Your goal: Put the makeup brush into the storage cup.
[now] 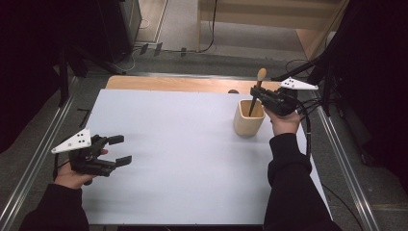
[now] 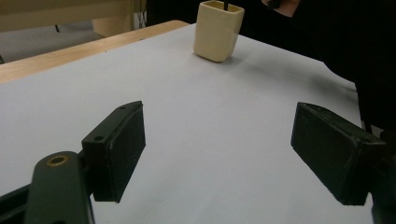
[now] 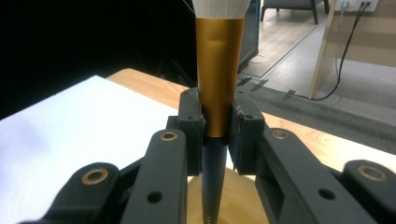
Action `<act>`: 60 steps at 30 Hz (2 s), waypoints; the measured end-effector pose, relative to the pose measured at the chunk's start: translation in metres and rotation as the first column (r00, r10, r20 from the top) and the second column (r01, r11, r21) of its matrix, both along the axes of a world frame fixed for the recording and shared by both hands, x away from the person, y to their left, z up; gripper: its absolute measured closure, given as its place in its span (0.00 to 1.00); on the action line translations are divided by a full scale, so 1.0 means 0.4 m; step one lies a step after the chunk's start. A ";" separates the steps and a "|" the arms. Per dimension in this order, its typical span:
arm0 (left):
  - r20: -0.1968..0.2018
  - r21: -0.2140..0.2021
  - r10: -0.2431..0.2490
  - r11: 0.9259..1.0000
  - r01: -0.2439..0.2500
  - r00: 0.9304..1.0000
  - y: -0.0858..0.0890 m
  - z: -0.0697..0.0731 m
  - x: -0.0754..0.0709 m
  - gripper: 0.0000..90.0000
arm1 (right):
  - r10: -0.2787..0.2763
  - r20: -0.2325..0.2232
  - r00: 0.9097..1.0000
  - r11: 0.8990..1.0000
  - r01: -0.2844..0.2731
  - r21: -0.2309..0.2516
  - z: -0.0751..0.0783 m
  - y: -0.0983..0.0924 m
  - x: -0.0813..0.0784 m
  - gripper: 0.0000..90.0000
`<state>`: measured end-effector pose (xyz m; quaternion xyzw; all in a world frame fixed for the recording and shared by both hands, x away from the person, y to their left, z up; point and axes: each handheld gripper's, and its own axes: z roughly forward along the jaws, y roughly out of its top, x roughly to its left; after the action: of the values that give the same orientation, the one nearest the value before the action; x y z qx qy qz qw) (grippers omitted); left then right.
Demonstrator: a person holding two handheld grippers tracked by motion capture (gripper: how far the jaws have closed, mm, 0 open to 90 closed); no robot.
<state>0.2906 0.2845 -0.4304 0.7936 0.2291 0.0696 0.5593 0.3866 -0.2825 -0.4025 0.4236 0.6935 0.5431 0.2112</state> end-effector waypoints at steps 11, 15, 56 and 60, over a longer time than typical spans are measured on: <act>-0.004 -0.004 0.006 1.000 -0.006 1.000 0.007 0.000 0.002 0.21 | -0.007 -0.013 1.000 1.000 0.007 0.000 -0.033 0.008 -0.003 0.87; -0.008 -0.004 0.007 1.000 -0.007 1.000 0.007 0.000 0.002 0.21 | -0.003 -0.021 1.000 1.000 0.003 -0.001 -0.038 0.013 -0.001 0.87; -0.012 -0.002 0.009 1.000 -0.009 1.000 0.009 -0.001 0.002 0.21 | -0.025 -0.102 0.994 1.000 0.025 -0.001 -0.068 0.000 -0.026 0.21; -0.010 -0.001 0.005 1.000 -0.005 1.000 0.008 0.000 0.001 0.21 | -0.012 -0.105 0.994 1.000 0.012 -0.005 -0.073 0.002 -0.033 0.21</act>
<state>0.2911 0.2877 -0.4306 0.7931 0.2342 0.0669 0.5583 0.3733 -0.2817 -0.4319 0.4552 0.7024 0.5172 0.1787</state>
